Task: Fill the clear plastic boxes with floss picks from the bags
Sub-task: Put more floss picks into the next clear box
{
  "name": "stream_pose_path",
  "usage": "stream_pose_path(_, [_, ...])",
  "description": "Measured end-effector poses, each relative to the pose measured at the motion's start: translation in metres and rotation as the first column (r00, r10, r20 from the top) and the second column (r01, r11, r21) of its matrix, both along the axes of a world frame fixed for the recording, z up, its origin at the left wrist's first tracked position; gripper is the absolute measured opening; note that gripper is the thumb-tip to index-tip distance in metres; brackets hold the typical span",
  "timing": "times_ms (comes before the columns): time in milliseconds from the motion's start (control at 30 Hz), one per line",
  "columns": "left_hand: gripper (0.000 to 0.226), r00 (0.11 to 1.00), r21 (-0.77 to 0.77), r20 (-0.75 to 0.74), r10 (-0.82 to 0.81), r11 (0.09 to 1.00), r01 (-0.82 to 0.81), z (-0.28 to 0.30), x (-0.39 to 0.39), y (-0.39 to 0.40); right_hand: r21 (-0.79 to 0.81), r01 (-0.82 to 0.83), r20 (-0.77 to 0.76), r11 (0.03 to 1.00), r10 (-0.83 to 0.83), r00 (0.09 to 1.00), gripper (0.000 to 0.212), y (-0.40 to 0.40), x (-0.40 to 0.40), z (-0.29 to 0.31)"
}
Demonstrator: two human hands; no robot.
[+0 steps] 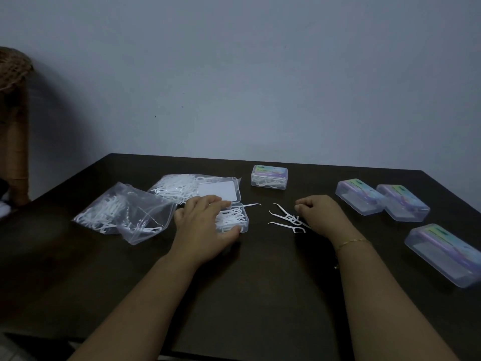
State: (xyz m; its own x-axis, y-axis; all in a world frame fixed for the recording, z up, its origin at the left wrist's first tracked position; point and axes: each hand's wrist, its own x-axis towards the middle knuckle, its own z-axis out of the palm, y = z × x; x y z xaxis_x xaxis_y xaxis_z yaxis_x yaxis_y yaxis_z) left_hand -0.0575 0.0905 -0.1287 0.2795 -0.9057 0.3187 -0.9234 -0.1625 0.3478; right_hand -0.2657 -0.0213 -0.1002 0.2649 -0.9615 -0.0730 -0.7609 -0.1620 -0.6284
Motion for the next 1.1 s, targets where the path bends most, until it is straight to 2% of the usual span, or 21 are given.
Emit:
stream_pose_path(167, [0.055,1.000,-0.014,0.000,-0.004,1.000,0.004,0.000,0.000,0.000,0.082,-0.079,-0.159,0.993,0.092,0.983,0.041,0.006,0.007,-0.001])
stream_pose_path(300, [0.056,1.000,0.004,-0.001,-0.006,1.000,0.006,0.000,0.001,0.000,0.101,-0.081,-0.208,0.992,0.101,0.973,0.019,0.006,0.013,0.002])
stream_pose_path(433, [0.056,1.000,0.000,0.001,-0.005,1.000,0.005,-0.002,0.001,0.000,0.146,-0.050,-0.302,0.988,0.092,0.949,0.019,0.006,0.017,0.004])
stream_pose_path(667, [0.057,1.000,0.022,0.006,-0.001,1.000,0.000,-0.002,0.001,-0.001,0.104,-0.035,-0.419,0.994,0.076,0.905,0.031,0.012,0.018,0.003])
stream_pose_path(867, [0.057,0.999,0.019,-0.045,0.018,1.000,-0.017,-0.002,0.001,-0.002,0.017,-0.084,-0.488,0.996,0.082,0.869,0.028,0.017,0.021,0.003])
stream_pose_path(1100, [0.062,0.992,0.014,-0.123,0.027,1.000,-0.026,-0.003,0.002,-0.002,-0.054,-0.105,-0.487,0.993,0.066,0.871,0.024,0.020,0.025,0.000])
